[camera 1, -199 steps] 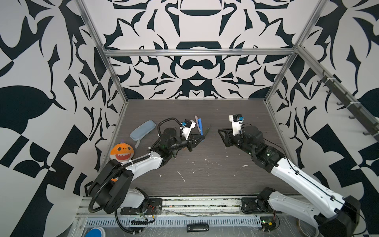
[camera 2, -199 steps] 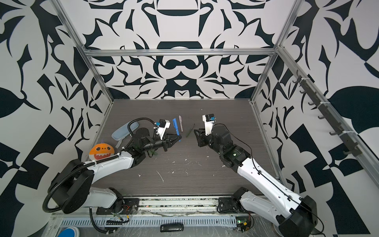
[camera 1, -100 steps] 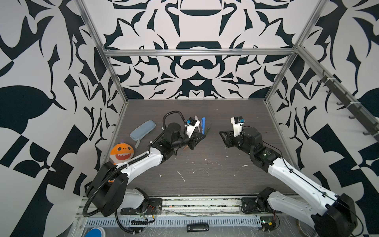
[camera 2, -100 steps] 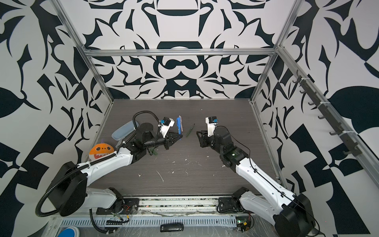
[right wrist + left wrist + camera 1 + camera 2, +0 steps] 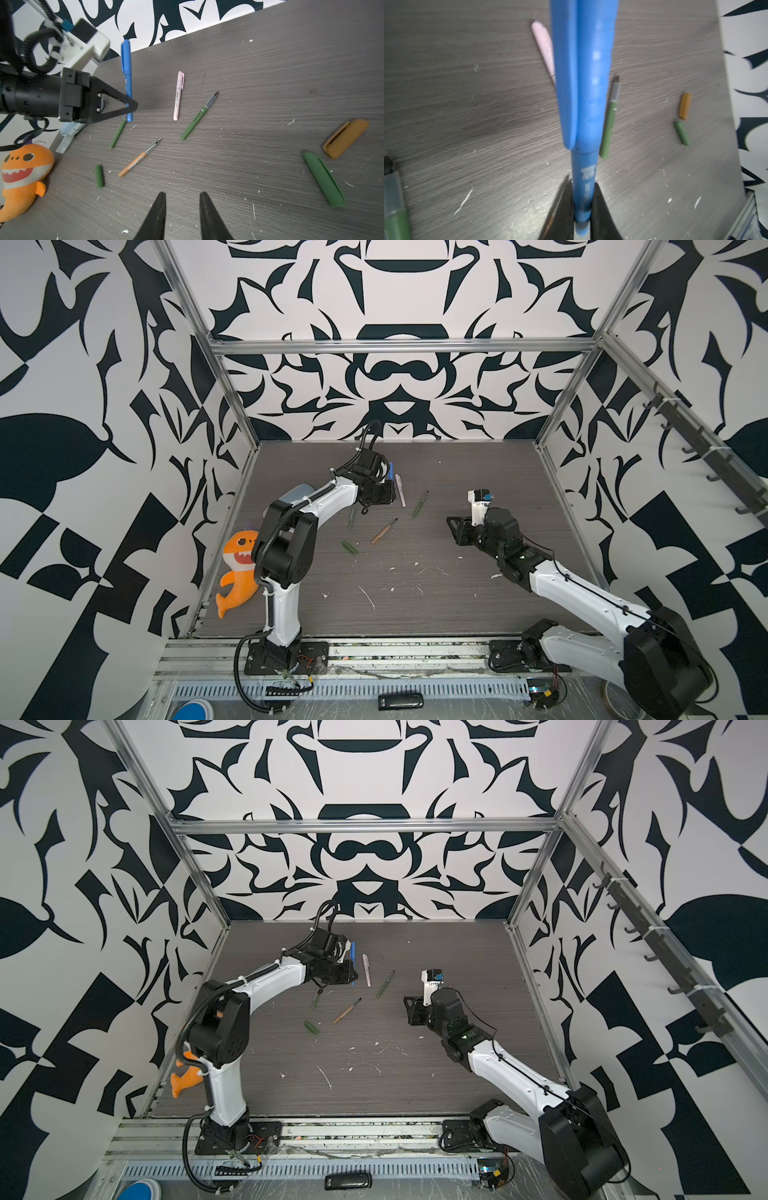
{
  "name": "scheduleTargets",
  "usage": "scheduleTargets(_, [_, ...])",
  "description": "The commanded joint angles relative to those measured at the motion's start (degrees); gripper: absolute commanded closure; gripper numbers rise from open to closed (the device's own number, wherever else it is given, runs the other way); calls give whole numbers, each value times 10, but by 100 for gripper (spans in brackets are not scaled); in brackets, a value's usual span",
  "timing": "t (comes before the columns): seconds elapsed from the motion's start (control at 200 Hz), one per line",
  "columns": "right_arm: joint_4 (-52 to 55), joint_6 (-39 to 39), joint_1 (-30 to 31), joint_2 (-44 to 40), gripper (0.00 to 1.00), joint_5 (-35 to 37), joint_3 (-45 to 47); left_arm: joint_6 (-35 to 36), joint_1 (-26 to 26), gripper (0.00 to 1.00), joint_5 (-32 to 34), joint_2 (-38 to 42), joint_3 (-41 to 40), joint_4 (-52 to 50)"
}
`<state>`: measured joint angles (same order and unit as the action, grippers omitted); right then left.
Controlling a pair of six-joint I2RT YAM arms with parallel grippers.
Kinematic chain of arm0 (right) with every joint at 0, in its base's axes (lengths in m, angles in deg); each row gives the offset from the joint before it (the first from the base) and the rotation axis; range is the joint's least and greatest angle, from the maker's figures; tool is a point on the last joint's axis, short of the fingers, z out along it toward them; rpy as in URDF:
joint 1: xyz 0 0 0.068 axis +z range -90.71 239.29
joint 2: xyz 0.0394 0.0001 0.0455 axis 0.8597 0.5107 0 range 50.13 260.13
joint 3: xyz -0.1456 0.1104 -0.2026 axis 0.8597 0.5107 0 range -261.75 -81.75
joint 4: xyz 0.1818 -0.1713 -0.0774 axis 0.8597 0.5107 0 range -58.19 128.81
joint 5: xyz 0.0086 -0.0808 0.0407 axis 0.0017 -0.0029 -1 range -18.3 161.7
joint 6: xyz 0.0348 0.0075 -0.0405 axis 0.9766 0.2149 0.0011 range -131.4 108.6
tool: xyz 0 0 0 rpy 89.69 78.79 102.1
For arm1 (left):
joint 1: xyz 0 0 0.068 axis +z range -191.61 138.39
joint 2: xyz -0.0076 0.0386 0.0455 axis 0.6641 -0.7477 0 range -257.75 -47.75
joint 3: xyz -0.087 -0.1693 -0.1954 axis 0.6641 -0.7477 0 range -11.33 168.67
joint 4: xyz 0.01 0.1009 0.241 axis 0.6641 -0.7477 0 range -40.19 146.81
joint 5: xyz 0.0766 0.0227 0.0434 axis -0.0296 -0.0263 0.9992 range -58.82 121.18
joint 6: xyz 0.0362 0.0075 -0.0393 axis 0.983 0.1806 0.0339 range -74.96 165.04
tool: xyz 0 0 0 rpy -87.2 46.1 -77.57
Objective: Insert pens into pen caps
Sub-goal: Place a pen at the top-center of the table.
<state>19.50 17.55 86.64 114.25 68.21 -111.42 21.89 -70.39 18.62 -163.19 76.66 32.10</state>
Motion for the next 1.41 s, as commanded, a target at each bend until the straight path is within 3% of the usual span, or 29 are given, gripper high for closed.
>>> scheduleTargets(0.0, [-61, 26, -1, 13, 69, 36, 19, -13, 3, 100, 17, -43, 57, -126])
scheduleTargets(0.325, [-50, 34, -1, 37, 70, 82, 18, 2, 20, 93, 18, -153, 169, -202])
scheduleTargets(0.935, [-53, 36, 0, 38, 70, 75, 17, 23, 25, 77, 13, -224, 243, -247])
scheduleTargets(1.17, [-52, 35, 0, 42, 70, 64, 14, 27, 25, 76, -1, -189, 240, -244])
scheduleTargets(1.4, [-51, 32, 1, 34, 70, 59, 15, 62, 24, 63, -16, -44, 170, -190])
